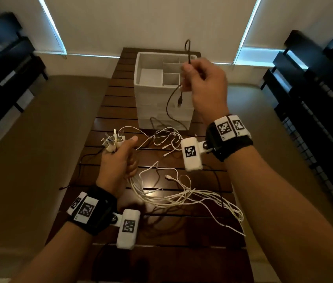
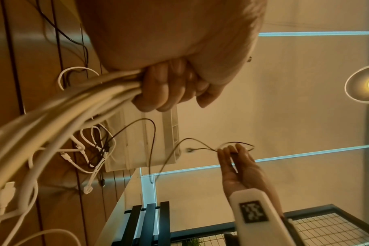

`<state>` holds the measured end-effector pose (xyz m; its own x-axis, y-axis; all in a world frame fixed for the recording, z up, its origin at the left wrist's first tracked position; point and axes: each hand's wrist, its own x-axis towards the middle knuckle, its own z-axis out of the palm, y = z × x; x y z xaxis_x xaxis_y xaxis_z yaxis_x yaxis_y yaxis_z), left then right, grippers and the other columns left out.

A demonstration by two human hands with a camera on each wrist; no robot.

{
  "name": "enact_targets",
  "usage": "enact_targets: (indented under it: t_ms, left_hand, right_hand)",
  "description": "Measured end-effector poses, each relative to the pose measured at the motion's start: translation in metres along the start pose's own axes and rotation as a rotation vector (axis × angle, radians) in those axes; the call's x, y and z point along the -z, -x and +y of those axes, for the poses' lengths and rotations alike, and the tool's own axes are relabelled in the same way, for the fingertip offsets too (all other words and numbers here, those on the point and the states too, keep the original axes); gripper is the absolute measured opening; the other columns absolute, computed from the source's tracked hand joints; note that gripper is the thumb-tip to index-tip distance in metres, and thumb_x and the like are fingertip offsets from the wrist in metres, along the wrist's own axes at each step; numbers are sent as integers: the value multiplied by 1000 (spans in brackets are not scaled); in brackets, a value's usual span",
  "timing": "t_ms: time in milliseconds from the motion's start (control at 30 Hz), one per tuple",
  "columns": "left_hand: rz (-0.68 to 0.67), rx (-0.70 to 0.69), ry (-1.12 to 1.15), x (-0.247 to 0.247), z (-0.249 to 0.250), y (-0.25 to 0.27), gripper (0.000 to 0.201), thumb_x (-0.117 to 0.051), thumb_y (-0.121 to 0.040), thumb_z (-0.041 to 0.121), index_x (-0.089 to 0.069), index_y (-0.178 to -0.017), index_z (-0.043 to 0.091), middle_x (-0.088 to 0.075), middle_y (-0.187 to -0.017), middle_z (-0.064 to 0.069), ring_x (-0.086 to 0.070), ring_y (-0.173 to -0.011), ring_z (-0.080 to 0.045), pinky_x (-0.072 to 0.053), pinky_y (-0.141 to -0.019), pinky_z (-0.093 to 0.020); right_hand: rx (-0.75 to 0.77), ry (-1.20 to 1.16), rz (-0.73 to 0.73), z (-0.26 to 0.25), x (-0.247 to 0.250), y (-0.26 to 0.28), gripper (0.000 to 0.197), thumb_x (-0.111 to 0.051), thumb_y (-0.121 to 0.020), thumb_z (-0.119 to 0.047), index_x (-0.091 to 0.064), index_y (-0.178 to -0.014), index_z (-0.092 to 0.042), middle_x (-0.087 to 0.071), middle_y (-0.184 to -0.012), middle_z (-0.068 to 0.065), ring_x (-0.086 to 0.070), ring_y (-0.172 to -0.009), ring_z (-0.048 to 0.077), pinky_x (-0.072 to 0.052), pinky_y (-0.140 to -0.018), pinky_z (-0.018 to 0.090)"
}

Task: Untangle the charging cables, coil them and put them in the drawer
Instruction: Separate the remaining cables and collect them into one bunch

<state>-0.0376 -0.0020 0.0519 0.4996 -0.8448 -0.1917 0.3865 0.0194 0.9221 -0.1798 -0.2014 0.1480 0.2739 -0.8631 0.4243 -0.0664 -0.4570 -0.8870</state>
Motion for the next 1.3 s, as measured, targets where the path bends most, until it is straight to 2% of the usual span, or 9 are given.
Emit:
enact_targets:
  t_ms: [200, 367, 467, 600, 800, 967, 1033, 1167, 1300]
  left_hand:
    - [12, -51, 10, -12, 9, 5, 28, -64, -103, 27, -67, -83, 9, -26, -51, 6, -21, -40, -7, -17, -40, -19]
    - [-12, -111, -50, -27, 28, 5, 39, -60, -104, 37, -75, -116, 3, -26, -50, 9, -22, -40, -7, -15, -43, -24]
    - [-57, -113, -34, -37, 35, 3, 42, -61, -99, 48, -78, -101, 10, -27, -51, 8, -22, -40, -7, -16, -41, -22]
    - [-68, -141, -88, -40, 36, -2, 39, -68, -98, 39, -75, -97, 1, -40, -48, 5, -28, -38, -9, -21, -42, -21]
    - [-26, -166, -21, -21, 43, -12, 31, -61, -105, 34, -66, -84, 12, -32, -49, 7, -25, -39, -8, -21, -39, -21]
    - [-98, -139, -91, -23, 31, -8, 34, -59, -106, 36, -61, -80, 13, -30, -50, 5, -23, -40, -10, -16, -42, -22]
    - [-129, -116, -111, -24, 24, -3, 35, -60, -105, 38, -61, -78, 14, -28, -51, 4, -22, -41, -9, -15, -42, -22]
    - [-185, -67, -120, -23, 8, 5, 37, -61, -104, 41, -62, -76, 17, -27, -55, 2, -21, -43, -11, -19, -43, -22]
    - [-228, 8, -216, -30, -5, 17, 38, -58, -105, 42, -62, -83, 11, -38, -56, -1, -31, -44, -13, -27, -42, -21]
  right_hand:
    - [-40, 53, -44, -6, 5, 17, 13, -63, -102, -19, -74, -99, -12, -73, -88, 9, -72, -78, 26, -64, -71, 49]
    - [113, 184, -362, -14, 3, 45, 12, -67, -100, -20, -76, -108, -20, -69, -97, -4, -66, -87, 14, -61, -79, 37]
    - [233, 345, -537, -11, -1, 68, 13, -70, -96, -14, -78, -106, -17, -67, -94, -5, -62, -85, 9, -53, -77, 29]
    - [301, 490, -757, -4, -4, 87, 18, -66, -87, 1, -75, -93, -13, -69, -96, 1, -66, -86, 18, -55, -77, 37]
    - [48, 772, -1006, 24, 13, 115, 23, -65, -92, -6, -79, -100, -22, -70, -88, -8, -64, -79, 9, -53, -75, 29]
    - [-20, 591, -777, 18, 8, 107, 27, -55, -105, -24, -75, -121, -28, -65, -110, -10, -63, -98, 5, -48, -84, 16]
    - [-134, 354, -593, 8, 1, 95, 30, -49, -107, -25, -76, -120, -24, -73, -113, -6, -67, -101, 7, -52, -89, 27]
    - [-517, -102, -579, -9, -25, 88, 54, -40, -111, -45, -71, -117, -1, -76, -86, 9, -67, -78, 24, -51, -74, 34]
    - [-556, -317, -384, -20, -43, 79, 30, -52, -108, -22, -65, -122, 2, -71, -81, 6, -63, -70, 19, -54, -63, 33]
